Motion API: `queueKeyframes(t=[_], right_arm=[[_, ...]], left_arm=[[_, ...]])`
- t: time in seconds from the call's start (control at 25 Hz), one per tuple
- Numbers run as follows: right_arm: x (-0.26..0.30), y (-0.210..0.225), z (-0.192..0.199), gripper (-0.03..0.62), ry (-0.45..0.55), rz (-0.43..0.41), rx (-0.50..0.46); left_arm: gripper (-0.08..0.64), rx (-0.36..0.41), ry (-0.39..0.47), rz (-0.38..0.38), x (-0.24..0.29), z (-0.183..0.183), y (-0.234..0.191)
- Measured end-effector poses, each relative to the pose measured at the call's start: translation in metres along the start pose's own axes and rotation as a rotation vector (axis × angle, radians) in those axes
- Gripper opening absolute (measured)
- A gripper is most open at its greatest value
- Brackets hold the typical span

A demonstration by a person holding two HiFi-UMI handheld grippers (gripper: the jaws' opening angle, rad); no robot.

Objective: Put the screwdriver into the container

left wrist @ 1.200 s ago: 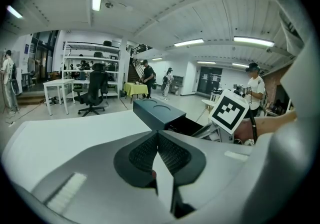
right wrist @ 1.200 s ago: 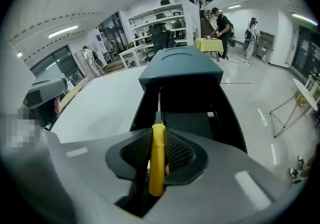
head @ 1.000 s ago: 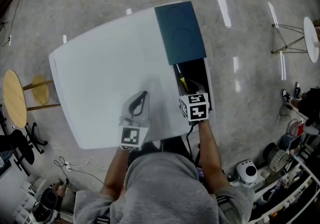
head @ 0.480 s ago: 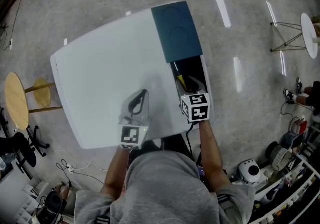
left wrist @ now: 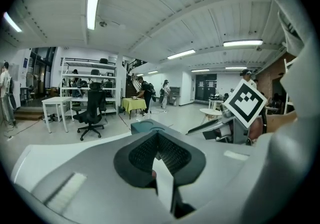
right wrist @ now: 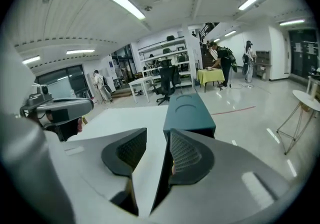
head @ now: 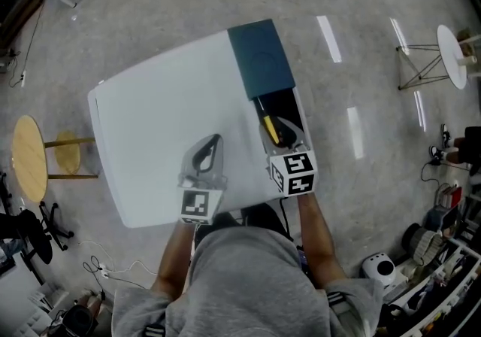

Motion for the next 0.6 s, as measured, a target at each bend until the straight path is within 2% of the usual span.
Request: queueKeyframes(t=[0.12, 0.28, 0.6], right_arm=[[-0.017, -0.014, -0.016, 0.126, 0.082, -0.005, -0.039], [-0.039, -0.035, -0.031, 0.124, 0.163, -0.025, -0.09], [-0.081, -0.072, -0.041, 0.108, 0.291, -0.047, -0.167]], left_arm=[[0.012, 0.016, 0.046, -0.013, -0.011, -0.013, 0.0], [0.012, 0.034, 0.107, -0.042, -0.031, -0.029, 0.0], [0.011, 0.052, 0.189, -0.094, -0.072, -0.047, 0.0]])
Point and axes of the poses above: the fingertips, and each gripper's own axes: x forward along the fingers, y to its right, z out of its underside, the point moved 9 cm from there along -x, backward along the fingers, and after that the axes turned 2 degrees about -x, right-handed, at the moved point
